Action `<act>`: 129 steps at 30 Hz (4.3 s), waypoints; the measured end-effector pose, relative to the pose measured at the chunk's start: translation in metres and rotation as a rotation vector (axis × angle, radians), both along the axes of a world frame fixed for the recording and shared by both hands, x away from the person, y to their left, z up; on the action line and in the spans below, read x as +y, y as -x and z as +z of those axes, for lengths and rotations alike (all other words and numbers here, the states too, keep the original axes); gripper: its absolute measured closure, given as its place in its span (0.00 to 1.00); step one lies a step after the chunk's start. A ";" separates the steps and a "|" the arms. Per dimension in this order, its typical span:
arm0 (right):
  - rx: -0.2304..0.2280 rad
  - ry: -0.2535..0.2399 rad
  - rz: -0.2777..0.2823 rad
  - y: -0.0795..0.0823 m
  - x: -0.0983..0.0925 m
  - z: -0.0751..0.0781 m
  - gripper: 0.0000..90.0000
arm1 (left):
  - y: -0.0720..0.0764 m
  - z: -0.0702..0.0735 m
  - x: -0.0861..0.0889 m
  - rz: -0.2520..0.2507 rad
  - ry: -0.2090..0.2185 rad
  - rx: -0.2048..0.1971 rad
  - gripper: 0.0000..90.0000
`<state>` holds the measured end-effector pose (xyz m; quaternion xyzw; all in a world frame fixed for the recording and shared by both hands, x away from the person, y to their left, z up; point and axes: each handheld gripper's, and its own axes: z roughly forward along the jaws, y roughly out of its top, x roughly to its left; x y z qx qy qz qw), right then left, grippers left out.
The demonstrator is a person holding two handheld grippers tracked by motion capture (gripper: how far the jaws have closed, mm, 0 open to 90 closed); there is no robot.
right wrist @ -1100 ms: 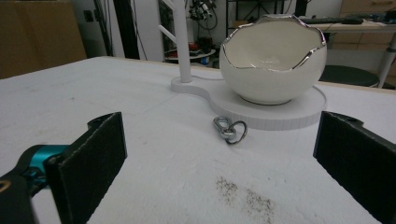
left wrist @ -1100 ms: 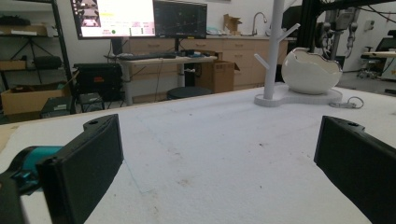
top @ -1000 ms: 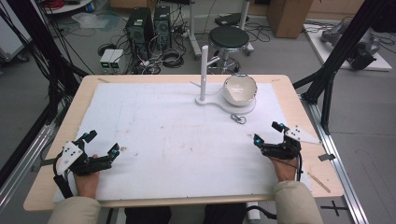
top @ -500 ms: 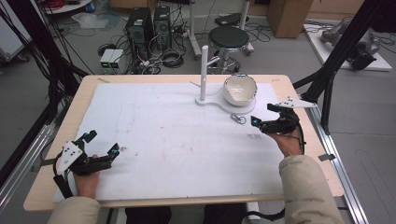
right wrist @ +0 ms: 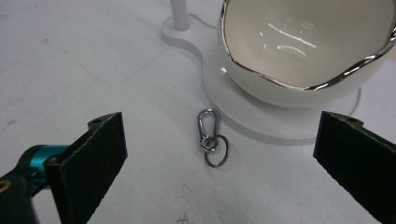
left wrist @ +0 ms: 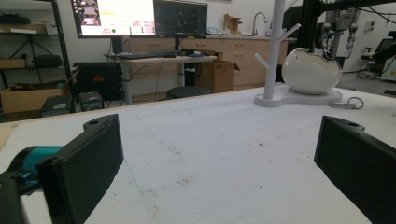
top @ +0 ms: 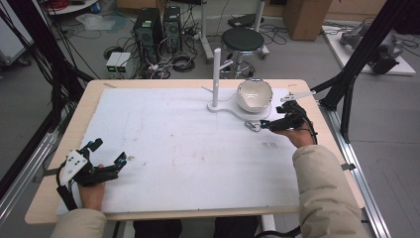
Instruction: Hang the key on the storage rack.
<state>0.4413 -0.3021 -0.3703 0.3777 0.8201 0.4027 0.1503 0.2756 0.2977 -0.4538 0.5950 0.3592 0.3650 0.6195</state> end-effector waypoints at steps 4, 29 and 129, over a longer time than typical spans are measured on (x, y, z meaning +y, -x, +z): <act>0.056 0.014 0.009 -0.009 0.001 -0.009 0.02 | 0.000 0.000 0.000 0.001 0.000 0.001 0.02; 0.242 0.080 0.039 -0.033 0.012 -0.044 0.27 | 0.000 0.000 0.000 0.002 -0.003 -0.002 0.02; 0.082 -0.149 0.228 -0.062 0.137 0.095 0.99 | 0.000 0.000 0.000 -0.002 -0.009 0.003 0.02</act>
